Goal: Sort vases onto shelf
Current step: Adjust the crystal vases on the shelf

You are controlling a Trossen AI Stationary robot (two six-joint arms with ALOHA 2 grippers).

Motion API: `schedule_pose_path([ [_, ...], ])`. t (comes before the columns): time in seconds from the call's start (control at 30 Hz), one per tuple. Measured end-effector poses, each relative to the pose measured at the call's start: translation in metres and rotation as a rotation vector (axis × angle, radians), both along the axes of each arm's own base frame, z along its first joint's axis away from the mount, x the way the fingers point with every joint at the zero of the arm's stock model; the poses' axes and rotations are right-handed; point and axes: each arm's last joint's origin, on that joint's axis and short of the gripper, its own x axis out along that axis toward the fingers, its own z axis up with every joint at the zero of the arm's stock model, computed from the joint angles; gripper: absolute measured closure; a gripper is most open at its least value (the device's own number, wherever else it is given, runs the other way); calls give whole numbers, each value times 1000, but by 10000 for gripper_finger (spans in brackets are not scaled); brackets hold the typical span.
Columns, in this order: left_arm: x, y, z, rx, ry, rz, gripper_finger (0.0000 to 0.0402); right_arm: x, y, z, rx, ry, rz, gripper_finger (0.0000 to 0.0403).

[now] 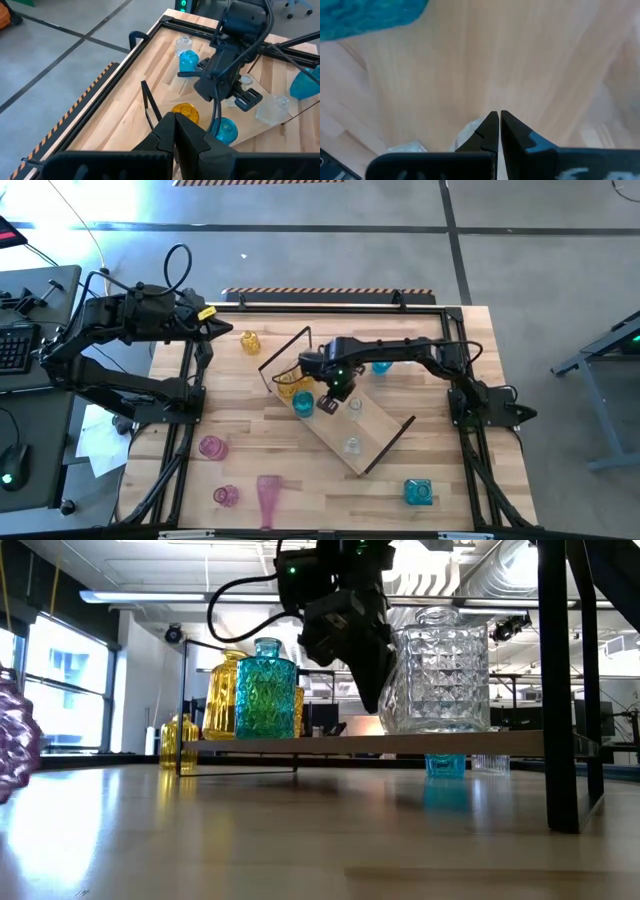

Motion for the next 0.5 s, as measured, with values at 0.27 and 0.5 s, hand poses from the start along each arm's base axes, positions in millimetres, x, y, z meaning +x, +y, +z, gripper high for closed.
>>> schedule_pose_path([
  [0.27, 0, 0, 0, -7, -3, 5, 401, -4, 5, -15, 23, 47, -44, 403],
  [0.5, 0, 0, 0, -6, -4, 5, 402, -4, 15, -17, 25, 62, -78, 403],
])
